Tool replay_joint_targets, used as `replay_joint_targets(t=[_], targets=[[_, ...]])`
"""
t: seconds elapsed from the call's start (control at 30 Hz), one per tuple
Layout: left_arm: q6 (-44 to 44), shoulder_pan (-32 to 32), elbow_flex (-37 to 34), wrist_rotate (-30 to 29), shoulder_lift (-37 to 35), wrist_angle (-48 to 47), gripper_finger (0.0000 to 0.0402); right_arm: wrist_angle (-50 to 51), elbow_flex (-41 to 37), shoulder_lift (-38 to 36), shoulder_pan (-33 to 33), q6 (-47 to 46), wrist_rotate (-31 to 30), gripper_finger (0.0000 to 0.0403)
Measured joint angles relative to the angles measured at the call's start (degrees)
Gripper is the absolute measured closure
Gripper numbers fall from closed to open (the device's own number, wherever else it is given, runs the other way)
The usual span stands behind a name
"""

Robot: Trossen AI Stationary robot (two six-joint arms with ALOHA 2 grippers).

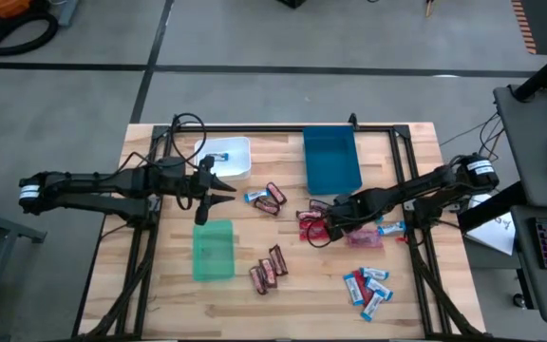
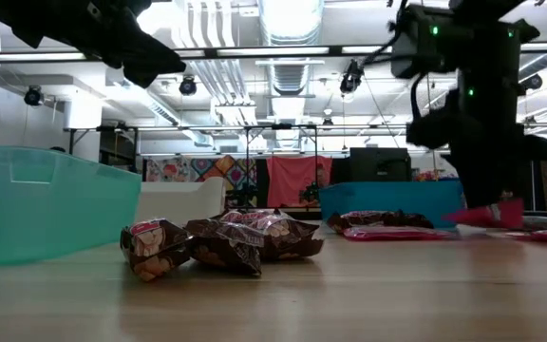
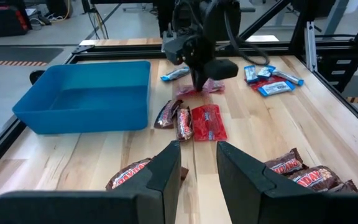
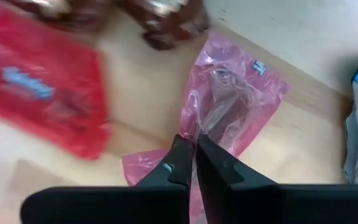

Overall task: Sort candy
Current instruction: Put the red candy into the blue bin

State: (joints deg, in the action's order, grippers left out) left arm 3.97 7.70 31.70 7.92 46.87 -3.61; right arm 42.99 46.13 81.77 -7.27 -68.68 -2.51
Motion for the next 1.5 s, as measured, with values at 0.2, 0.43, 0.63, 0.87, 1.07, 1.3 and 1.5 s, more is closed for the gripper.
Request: replay_joint_targets(t=[0.2, 0.43, 0.63, 0.87, 1.07, 1.3, 1.5], targets=[[-0.20, 0.00, 0.00, 0.00, 0.00, 1.07, 0.0313, -0.31, 1.62, -6.21, 0.02, 4.84, 1.06, 0.0391], [-0.22, 0.00, 0.00, 0.00, 0.00, 1.77, 0.0314, -9.21, 1.95, -13.50, 0.82, 11.90, -5.35, 0.0391], [-0.23, -0.01, 0.00, -0.01, 0.02, 4.16, 0.0313, -22.54, 1.95, -15.38, 4.97, 25.09, -10.57, 0.0391], [-0.24, 0.00, 0.02, -0.02, 0.00, 5.06, 0.0313, -27.97, 2.01, -12.53, 16.25, 34.27, -17.12, 0.0391], [-0.48, -0.02, 0.00, -0.01, 0.02, 5.16, 0.0313, -31.19, 1.92, -7.73, 25.41, 37.69, -13.73, 0.0391], [0.11, -0.02, -0.59, 2.07, 3.62, 13.64, 0.0313, -49.88, 1.91, -7.13, 25.91, 47.87, 18.57, 0.0391], [1.48, -0.01, -0.68, 10.02, 10.39, 24.53, 0.0294, -59.09, 1.71, -7.04, 19.75, 55.28, 41.42, 0.0391]])
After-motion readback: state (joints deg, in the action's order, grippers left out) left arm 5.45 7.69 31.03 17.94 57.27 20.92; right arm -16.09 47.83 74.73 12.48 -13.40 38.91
